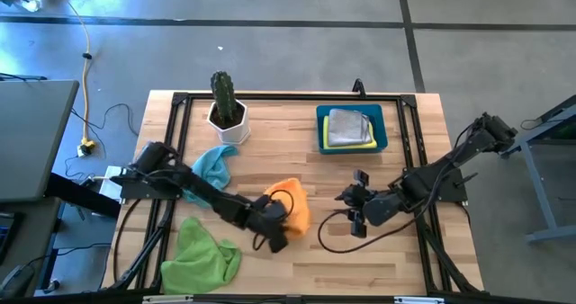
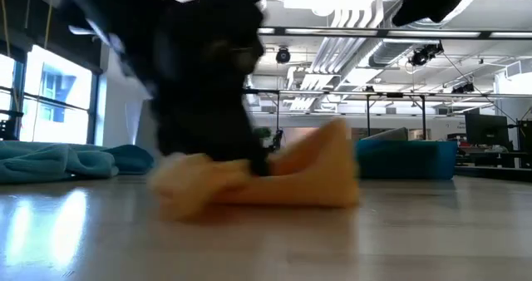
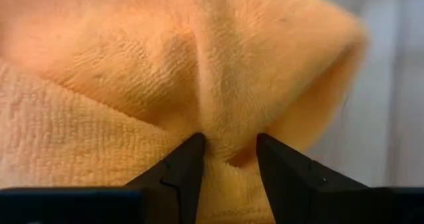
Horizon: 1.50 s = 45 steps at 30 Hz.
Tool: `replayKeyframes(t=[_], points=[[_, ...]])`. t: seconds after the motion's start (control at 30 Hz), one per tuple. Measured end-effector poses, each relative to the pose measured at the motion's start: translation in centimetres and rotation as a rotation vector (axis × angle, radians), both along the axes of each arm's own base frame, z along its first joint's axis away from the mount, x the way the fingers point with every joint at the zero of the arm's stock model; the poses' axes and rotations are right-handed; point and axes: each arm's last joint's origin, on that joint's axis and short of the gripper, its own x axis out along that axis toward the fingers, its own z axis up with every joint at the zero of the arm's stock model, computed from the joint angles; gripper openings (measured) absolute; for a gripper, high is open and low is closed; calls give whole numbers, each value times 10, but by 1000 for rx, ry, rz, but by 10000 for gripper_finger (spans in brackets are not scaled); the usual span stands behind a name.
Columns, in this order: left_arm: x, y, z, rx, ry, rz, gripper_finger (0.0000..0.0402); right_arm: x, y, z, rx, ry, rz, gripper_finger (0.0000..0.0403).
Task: Fold microfiber towels
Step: Fold the orange microfiber cloth
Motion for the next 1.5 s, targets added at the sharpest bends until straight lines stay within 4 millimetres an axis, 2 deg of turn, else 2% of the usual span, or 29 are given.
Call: replayKeyframes(t=[0.1,0.2,0.3,0.4,0.53,0.67,0.87,1.03,1.13,1.3,1.5], points=[[18,10,-1,-23,-149,15,131,4,-3,-3,13,10,-37,149],[26,19,2,-18,-230,17,131,6,-6,-7,25,29,-70,149],[29,24,14,17,-257,-5,131,8,-6,-11,52,46,-111,149],[26,22,36,63,-304,-57,131,12,-4,-19,118,68,-186,149],[13,19,62,96,-278,-99,131,25,0,-37,190,99,-280,149],[-7,14,87,83,-229,-110,131,48,2,-60,235,85,-348,149],[-39,1,108,25,-137,-104,131,79,1,-90,306,81,-313,149],[-55,-6,119,-135,-99,-44,131,94,2,-117,261,107,-235,149],[-61,-10,121,-133,-85,-51,131,95,1,-127,217,142,-213,149],[-65,-18,120,-76,-62,-129,131,91,-9,-135,-5,241,-95,149],[-69,-18,112,-25,21,-179,131,97,-36,-132,-210,262,-60,149]])
